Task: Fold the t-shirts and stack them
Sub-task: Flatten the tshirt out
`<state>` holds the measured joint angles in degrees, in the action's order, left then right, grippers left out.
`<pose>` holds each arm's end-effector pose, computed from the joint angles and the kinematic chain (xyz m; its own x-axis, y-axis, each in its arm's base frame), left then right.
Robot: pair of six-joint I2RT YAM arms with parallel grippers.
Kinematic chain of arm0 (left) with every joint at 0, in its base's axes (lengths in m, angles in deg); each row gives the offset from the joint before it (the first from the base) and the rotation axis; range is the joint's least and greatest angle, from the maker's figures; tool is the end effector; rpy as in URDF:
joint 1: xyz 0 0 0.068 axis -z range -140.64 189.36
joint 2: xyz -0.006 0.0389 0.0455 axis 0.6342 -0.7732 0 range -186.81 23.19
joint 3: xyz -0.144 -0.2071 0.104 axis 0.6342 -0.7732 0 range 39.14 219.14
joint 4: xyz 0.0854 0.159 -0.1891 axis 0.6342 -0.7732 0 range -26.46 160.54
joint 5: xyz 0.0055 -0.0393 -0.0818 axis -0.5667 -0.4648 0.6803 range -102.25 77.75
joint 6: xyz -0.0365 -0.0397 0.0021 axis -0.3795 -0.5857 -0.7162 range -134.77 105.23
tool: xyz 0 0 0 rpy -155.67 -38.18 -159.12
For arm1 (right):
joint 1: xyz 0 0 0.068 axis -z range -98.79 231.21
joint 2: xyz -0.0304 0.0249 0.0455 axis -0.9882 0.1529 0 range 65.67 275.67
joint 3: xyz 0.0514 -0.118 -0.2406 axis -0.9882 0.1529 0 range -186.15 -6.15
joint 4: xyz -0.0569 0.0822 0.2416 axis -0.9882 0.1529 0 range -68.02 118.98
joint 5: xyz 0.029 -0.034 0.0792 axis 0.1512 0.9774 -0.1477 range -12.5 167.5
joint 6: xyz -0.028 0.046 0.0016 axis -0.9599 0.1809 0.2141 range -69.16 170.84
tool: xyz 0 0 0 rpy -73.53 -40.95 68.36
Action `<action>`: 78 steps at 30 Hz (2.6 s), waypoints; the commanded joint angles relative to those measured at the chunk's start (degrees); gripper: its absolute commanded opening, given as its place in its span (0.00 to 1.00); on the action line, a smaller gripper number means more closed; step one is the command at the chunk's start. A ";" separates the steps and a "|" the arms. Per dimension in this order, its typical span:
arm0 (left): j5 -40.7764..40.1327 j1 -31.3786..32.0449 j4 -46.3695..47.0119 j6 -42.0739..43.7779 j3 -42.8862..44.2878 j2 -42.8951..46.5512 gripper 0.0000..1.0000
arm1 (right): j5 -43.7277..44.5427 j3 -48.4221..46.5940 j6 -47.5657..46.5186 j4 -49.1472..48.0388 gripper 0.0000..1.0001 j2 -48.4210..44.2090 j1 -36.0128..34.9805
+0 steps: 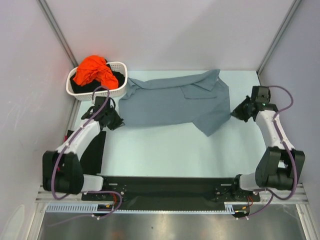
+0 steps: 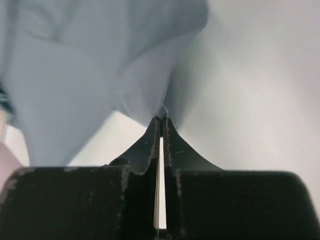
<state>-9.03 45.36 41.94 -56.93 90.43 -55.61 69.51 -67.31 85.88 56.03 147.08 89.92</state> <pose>0.2731 -0.0307 0.2216 -0.7029 -0.5999 -0.3821 -0.4536 0.7919 -0.4088 0.2923 -0.0398 0.2574 -0.6171 0.6698 -0.4130 0.5181 0.7408 0.4275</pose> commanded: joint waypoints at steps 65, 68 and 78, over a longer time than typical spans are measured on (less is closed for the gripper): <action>-5.95 19.75 16.12 28.35 52.16 25.80 0.00 | 8.87 -48.43 -19.85 -36.50 0.00 -33.15 -4.40; -6.04 19.84 15.77 28.09 52.51 28.61 0.00 | 8.69 -50.27 -18.88 -35.98 0.00 -33.42 -4.40; -7.26 19.75 16.30 27.64 52.16 29.68 0.00 | 4.04 -56.43 -17.82 -33.43 0.00 -29.38 -4.49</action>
<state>-15.91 65.01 56.78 -29.12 142.97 -23.35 74.51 -123.55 67.48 22.96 114.53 85.57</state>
